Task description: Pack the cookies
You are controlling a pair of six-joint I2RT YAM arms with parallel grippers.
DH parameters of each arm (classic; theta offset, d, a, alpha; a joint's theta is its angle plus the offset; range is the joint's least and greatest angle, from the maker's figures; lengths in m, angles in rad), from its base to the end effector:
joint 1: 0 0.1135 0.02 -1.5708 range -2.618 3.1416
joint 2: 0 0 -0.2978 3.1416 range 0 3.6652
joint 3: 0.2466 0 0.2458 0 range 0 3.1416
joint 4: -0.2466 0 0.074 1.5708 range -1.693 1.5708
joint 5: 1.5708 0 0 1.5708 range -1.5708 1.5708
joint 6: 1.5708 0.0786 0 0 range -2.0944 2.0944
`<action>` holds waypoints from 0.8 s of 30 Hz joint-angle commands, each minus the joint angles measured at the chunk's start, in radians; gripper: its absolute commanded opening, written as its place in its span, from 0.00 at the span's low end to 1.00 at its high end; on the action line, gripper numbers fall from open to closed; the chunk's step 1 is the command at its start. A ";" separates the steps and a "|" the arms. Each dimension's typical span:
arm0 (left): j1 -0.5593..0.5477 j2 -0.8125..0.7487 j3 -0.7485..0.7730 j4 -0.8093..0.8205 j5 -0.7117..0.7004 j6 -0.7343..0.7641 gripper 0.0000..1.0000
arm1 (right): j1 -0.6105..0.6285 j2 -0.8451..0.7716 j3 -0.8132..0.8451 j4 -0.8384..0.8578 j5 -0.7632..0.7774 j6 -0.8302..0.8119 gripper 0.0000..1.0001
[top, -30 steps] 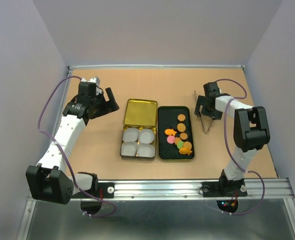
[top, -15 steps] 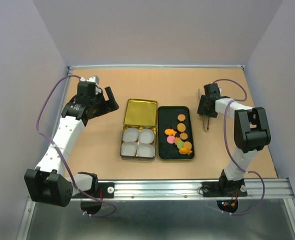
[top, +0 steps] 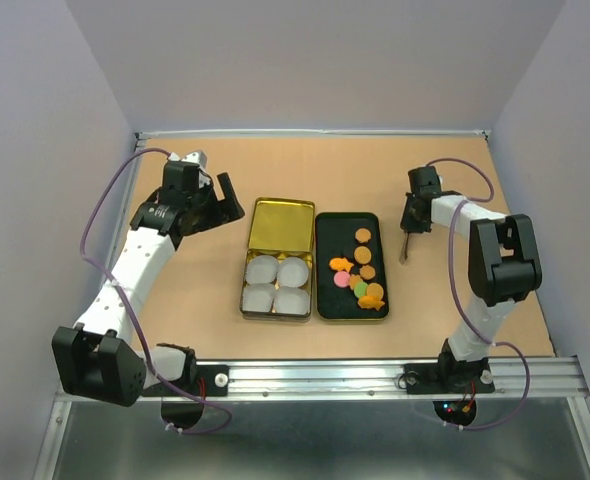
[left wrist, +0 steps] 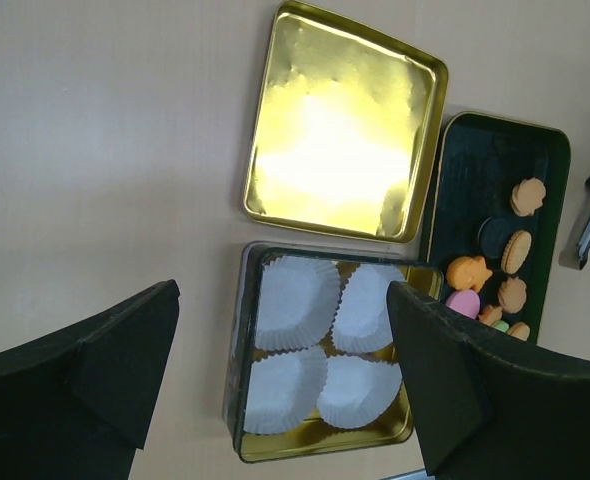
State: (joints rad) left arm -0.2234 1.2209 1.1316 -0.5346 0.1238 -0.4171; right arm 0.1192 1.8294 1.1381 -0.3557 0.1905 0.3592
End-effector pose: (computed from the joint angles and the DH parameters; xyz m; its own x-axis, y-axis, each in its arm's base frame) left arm 0.2748 -0.0724 0.3430 -0.6495 -0.2647 -0.7128 0.0596 0.9169 -0.3947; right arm 0.3926 0.0320 0.1647 -0.8129 0.2503 -0.5259 0.2810 0.9595 0.0223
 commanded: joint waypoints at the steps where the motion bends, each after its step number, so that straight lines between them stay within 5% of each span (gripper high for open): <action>1: -0.016 0.037 0.048 0.054 0.022 0.000 0.96 | 0.000 -0.050 0.072 -0.282 -0.034 0.041 0.00; 10: -0.036 0.114 0.158 0.084 0.076 -0.002 0.96 | 0.000 -0.242 0.296 -0.502 -0.319 0.076 0.01; 17: -0.076 0.167 0.218 0.169 0.244 -0.008 0.95 | 0.010 -0.294 0.382 -0.516 -0.944 0.090 0.02; 24: -0.212 0.272 0.391 0.243 0.321 -0.054 0.96 | 0.097 -0.249 0.506 -0.486 -1.022 0.144 0.02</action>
State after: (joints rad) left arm -0.3820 1.4658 1.4048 -0.3801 0.3706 -0.4393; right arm 0.1848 1.5646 1.5375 -0.8558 -0.6979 0.4747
